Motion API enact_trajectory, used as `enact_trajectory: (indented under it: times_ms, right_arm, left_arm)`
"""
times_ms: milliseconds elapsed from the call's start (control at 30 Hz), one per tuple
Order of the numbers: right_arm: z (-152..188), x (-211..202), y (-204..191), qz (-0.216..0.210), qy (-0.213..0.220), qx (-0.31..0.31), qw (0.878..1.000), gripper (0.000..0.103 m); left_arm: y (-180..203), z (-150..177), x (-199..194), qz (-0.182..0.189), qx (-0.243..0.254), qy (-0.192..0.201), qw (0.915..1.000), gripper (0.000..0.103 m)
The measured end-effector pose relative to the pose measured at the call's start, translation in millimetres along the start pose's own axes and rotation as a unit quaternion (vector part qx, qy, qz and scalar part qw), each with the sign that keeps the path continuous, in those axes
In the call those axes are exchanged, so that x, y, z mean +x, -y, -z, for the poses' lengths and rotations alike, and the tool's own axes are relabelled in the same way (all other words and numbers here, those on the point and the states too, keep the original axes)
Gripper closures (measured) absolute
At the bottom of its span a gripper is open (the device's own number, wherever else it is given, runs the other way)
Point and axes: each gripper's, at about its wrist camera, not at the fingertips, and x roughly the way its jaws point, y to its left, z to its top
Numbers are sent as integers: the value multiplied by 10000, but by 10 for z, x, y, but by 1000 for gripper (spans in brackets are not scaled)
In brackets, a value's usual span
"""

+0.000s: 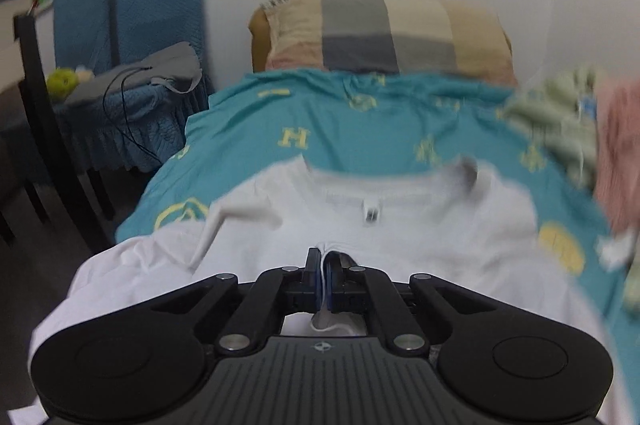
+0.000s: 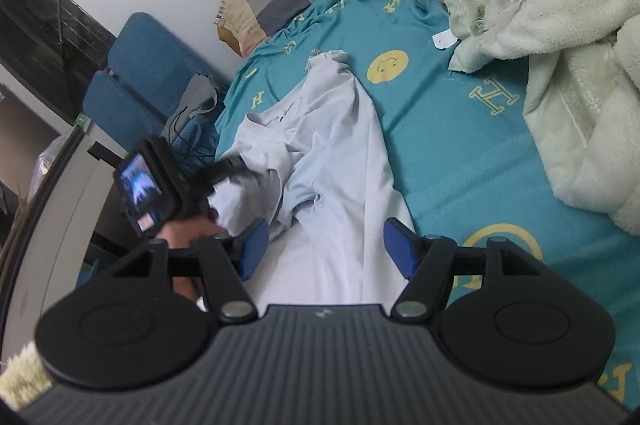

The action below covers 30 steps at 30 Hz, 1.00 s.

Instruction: Fold clothes

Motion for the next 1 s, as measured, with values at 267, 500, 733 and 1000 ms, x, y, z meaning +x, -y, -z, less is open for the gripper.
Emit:
enact_trajectory:
  times_ms: [267, 500, 733, 1000]
  right_arm:
    - [15, 25, -1, 99, -36, -112, 9999, 36]
    - [20, 57, 26, 105, -121, -19, 9999, 36]
    - [4, 4, 68, 60, -105, 160, 9998, 36]
    - [8, -29, 118, 8, -166, 334, 9993, 36]
  left_arm:
    - [-206, -237, 354, -561, -596, -331, 9961, 92]
    - [-297, -100, 54, -386, -564, -262, 9973, 47]
    - [-369, 462, -601, 438, -1395, -640, 9872, 38]
    - [-356, 970, -734, 808, -2540, -779, 9607, 37]
